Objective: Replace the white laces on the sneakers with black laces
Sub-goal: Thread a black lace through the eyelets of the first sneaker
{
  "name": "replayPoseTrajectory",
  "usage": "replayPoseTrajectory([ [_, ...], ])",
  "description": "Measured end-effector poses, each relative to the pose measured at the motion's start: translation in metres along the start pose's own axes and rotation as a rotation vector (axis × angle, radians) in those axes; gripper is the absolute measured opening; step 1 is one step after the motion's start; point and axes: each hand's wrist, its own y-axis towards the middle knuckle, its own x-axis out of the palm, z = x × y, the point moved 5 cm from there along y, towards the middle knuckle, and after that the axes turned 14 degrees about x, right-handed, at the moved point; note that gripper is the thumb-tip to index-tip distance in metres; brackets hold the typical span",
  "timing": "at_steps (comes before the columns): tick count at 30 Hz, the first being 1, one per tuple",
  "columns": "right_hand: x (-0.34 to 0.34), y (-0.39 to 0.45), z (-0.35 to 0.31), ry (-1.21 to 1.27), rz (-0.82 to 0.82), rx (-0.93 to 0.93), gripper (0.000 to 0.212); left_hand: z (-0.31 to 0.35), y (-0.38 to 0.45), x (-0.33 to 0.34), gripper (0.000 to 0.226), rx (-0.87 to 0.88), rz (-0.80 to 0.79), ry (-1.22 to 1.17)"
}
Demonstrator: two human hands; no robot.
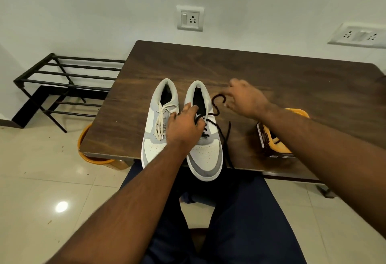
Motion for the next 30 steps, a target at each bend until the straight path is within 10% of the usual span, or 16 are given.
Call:
replayPoseTrajectory([
  [19, 0.028, -0.018, -0.037, -0.058, 0.154, -0.177, 0.026, -0.004, -0.01, 0.031, 0.079, 0.05, 0.092, 0.153],
  [25, -0.025, 0.02, 0.034, -0.115, 0.163, 0.241, 0.021, -0.004, -0.011, 0.031, 0.076, 0.062, 0.114, 0.183],
  [30, 0.0, 0.004, 0.005, 0.091, -0.023, 0.139, 0.06, -0.004, -0.012, 0.032, 0.076, 0.068, 0.125, 0.19],
])
